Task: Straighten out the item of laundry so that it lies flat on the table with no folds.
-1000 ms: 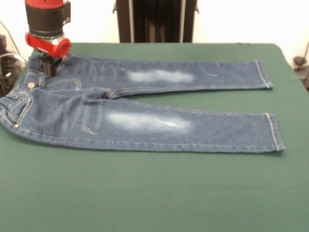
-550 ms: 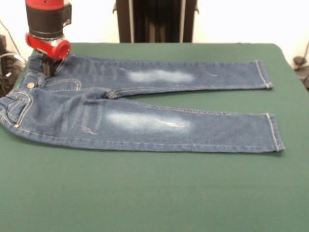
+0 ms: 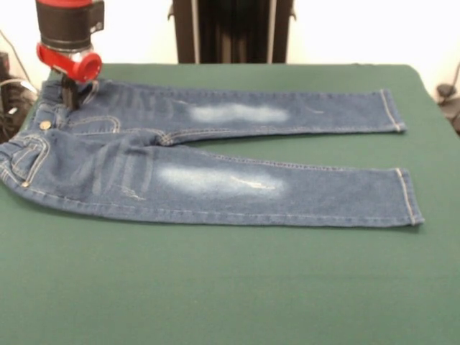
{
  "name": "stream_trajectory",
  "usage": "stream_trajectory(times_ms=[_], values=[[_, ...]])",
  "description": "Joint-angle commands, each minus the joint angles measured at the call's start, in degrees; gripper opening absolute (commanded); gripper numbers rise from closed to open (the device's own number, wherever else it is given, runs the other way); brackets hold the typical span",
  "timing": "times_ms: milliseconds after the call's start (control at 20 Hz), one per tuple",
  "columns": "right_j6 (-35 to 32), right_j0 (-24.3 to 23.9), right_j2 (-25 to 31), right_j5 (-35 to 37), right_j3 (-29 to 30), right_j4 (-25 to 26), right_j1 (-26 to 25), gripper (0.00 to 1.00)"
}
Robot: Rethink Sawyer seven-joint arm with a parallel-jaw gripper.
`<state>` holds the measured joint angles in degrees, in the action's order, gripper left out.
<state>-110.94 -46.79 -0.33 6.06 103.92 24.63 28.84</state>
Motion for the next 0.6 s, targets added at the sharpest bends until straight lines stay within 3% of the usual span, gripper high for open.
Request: stream_trajectory(times_ms=[50,600], values=[[-5.25,-5.81,2.01,1.55,11.91,0.96,1.33,0.00],[-3.90,-10.08,2.20,1.16,12.14,2.10,-0.79,0.00]])
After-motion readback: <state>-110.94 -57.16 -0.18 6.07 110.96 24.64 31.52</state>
